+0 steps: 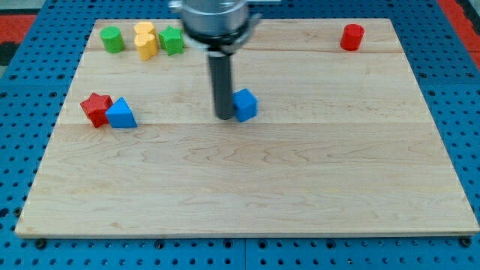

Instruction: Push the blue cube towards red circle

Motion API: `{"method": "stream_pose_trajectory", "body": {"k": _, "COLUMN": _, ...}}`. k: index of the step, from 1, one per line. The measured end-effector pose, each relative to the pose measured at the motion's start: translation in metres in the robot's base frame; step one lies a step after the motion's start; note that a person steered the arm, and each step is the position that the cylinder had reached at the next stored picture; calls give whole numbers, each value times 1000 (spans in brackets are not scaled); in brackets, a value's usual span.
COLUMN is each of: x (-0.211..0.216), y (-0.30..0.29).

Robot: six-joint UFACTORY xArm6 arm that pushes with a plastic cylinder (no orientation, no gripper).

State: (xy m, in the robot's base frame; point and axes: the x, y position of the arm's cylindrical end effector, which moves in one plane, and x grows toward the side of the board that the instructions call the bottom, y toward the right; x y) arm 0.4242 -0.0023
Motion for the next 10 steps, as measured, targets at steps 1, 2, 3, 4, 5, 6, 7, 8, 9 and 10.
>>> {"method": "stream_pose_trajectory", "body": {"k": 1, "x": 21, "y": 10}}
{"method": "stream_pose_trajectory", "body": {"k": 2, "x": -5, "y": 39}}
{"method": "stream_pose_trajectory", "body": {"k": 3, "x": -60, "y": 100}}
{"method": "stream_pose_trajectory", "body": {"k": 4, "x": -82, "y": 133}}
{"method": "stream_pose_trajectory", "body": {"k": 5, "x": -5, "y": 125}}
{"method": "stream_pose_trajectory", "body": {"k": 6, "x": -43, "y": 43}}
{"method": "stream_pose_trajectory", "body": {"k": 7, "x": -87, "y": 79}}
{"method": "stream_pose_trajectory", "body": {"k": 8, "x": -105, "y": 114}}
{"method": "stream_pose_trajectory", "body": {"k": 9, "x": -73, "y": 93}}
{"method": "stream_pose_trajectory", "body": {"k": 10, "x": -103, "y": 59}}
